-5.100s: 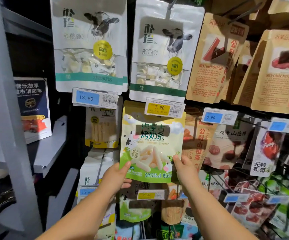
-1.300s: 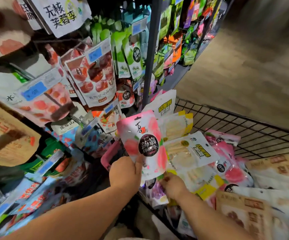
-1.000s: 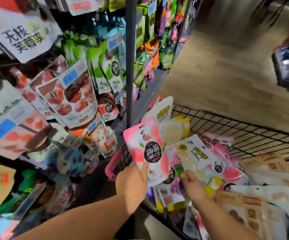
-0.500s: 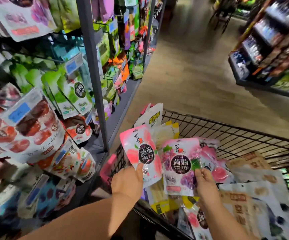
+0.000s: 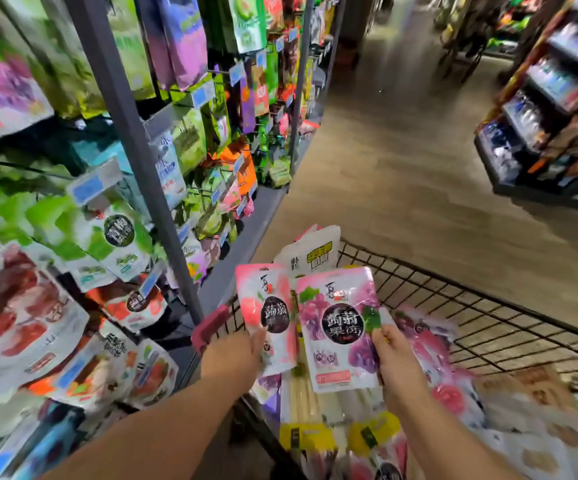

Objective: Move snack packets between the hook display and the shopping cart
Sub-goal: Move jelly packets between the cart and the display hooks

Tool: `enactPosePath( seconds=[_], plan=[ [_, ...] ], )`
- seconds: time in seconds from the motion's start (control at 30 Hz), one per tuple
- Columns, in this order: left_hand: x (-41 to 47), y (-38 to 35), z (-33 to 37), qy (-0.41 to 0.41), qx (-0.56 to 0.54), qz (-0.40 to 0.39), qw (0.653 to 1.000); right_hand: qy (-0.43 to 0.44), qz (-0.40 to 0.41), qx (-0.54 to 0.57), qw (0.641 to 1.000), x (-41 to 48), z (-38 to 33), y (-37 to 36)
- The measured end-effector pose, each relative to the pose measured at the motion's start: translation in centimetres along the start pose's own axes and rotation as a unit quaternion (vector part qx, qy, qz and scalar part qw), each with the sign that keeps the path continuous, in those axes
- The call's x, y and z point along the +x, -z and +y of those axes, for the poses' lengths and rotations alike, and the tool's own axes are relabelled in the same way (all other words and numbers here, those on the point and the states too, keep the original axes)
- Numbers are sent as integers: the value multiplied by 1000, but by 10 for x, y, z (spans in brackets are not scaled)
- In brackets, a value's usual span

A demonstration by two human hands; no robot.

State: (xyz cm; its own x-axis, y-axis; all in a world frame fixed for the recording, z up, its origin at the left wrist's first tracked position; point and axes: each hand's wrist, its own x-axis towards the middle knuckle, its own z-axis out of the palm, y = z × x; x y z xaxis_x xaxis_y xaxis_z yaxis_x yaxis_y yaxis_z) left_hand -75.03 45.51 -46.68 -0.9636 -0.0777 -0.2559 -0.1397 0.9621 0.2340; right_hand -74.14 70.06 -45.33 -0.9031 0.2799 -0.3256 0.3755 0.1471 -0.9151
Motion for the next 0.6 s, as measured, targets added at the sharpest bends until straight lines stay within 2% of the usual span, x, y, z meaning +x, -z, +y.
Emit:
enactPosePath(
  seconds=[0.27,0.43,0.5,0.6],
  plan=[
    [25,7,13,-37,-41,-22,998,-6,-56,70,996,33,-12,-17],
    [22,10,16,-18,-78,-35,996,5,-89,73,993,35,-17,-22],
    [19,14,16,0,-120,-29,992,15,-96,61,993,34,-21,-23],
    [21,12,9,33,-253,-39,966,20,-80,61,995,34,-28,-29]
  ],
)
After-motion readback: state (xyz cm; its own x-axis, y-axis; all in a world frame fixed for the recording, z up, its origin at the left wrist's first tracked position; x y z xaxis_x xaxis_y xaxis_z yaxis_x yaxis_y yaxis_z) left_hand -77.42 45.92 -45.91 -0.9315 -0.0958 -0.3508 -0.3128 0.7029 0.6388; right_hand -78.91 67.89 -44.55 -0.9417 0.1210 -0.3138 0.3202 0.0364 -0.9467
